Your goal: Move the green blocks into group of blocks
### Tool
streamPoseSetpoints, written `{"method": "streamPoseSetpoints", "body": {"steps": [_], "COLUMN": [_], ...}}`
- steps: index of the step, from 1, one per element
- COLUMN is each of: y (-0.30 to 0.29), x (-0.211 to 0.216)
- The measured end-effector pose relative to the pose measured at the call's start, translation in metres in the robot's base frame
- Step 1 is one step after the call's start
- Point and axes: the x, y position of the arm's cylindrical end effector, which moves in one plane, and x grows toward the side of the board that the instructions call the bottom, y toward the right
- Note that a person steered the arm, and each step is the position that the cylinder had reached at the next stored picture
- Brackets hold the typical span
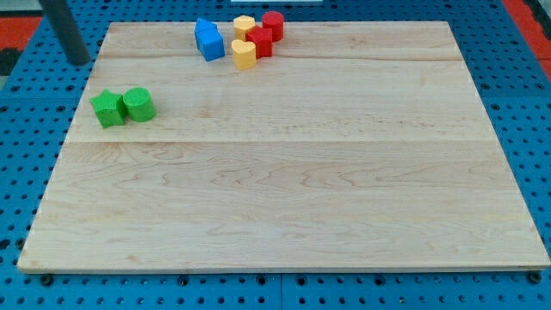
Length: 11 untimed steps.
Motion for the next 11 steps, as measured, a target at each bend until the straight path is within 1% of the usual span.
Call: {"method": "streamPoseSetpoints", "body": {"steps": [1, 3, 4, 5, 6, 7, 8, 11], "y": [0.004, 0.106, 0.094, 0.111, 0.147, 0.194, 0.217, 0.211], "x": [0.07, 0.078, 0.094, 0.099, 0.097, 0.063, 0.035, 0.013]}}
